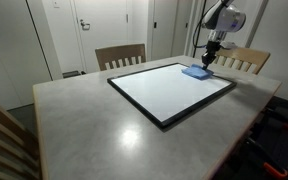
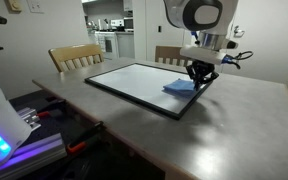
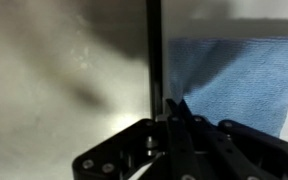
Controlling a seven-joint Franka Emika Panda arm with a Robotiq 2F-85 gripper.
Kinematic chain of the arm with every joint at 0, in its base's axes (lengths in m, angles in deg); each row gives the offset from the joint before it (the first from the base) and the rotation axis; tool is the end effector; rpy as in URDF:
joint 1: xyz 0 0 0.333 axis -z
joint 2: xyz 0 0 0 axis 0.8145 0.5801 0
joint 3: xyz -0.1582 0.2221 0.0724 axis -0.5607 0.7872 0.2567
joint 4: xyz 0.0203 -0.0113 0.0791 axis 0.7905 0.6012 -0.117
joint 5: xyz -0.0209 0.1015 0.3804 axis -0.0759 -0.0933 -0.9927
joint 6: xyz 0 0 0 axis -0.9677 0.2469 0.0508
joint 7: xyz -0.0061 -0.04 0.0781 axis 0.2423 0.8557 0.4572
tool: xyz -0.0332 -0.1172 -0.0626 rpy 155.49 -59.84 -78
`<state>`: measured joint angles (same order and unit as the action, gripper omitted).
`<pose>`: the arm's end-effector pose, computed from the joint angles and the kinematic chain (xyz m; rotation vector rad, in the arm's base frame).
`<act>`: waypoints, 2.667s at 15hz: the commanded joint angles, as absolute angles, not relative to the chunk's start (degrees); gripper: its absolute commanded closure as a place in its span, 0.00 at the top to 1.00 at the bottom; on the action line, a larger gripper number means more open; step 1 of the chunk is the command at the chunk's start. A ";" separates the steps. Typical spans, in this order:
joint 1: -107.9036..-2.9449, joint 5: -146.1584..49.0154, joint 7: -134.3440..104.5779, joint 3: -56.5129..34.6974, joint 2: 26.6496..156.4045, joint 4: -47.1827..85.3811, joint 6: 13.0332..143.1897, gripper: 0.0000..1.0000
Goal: Pick up the light blue towel and wipe the white board on the table with it.
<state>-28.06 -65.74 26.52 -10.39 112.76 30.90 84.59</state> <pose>0.5454 -0.3090 0.1161 -3.0342 0.0944 -0.0847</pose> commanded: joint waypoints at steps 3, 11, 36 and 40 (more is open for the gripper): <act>-25.89 -64.11 28.60 -9.68 111.85 27.40 76.25 0.01; -23.39 -66.13 30.77 -10.73 111.36 18.68 68.67 0.01; -23.38 -68.06 36.96 -3.51 128.70 -5.55 58.93 0.01; -23.58 -69.96 36.72 -2.13 129.16 -5.84 57.22 0.01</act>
<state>-23.94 -67.96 35.49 -3.16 128.11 -3.86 59.94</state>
